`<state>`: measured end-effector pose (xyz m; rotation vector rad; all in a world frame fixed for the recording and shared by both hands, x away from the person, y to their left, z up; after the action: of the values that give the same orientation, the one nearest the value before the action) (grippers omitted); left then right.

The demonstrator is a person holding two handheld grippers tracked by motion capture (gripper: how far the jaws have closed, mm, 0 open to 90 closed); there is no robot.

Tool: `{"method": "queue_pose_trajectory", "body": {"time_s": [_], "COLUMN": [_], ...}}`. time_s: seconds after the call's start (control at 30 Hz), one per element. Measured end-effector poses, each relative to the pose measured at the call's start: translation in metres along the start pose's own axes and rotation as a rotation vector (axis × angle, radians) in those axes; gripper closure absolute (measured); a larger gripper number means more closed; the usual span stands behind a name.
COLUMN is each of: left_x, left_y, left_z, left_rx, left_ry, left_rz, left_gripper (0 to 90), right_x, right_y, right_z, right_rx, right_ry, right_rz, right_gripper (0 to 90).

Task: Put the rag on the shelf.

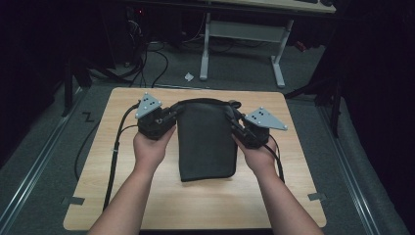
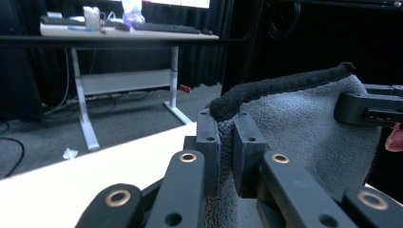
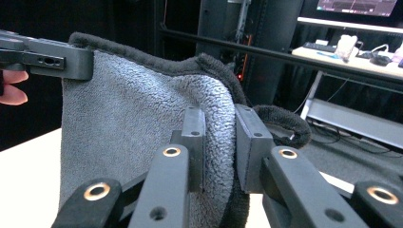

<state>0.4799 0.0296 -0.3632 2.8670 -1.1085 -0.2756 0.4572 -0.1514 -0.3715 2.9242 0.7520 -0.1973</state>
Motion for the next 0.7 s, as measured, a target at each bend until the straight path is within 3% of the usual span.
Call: {"method": "queue_pose_trajectory", "body": {"time_s": [0.37, 0.7], "left_x": [0.002, 0.020], "left_y": [-0.008, -0.023], "left_z": [-0.029, -0.044], "left_rx": [0.036, 0.064], "left_ry": [0.038, 0.038], "left_rz": [-0.013, -0.030], "left_gripper": [83.1, 83.1], "right_x": [0.008, 0.023], "right_y": [0.004, 0.015], "right_z": [-0.028, -0.042], "right_rx": [-0.003, 0.004], "right_ry": [0.048, 0.051], "right_rz": [0.011, 0.012], "right_gripper": [77.0, 76.9]}}
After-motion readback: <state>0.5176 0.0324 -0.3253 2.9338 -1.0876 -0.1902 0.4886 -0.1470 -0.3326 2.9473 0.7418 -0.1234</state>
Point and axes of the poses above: each handheld gripper's, and its own axes: x roughly forward along the jaws, z roughly out of its underside, y roughly to its right, the point moved 9 cm from there along x, roughly forward along the jaws, and after that the axes turned 2 degrees about y, right-handed, at the moved point
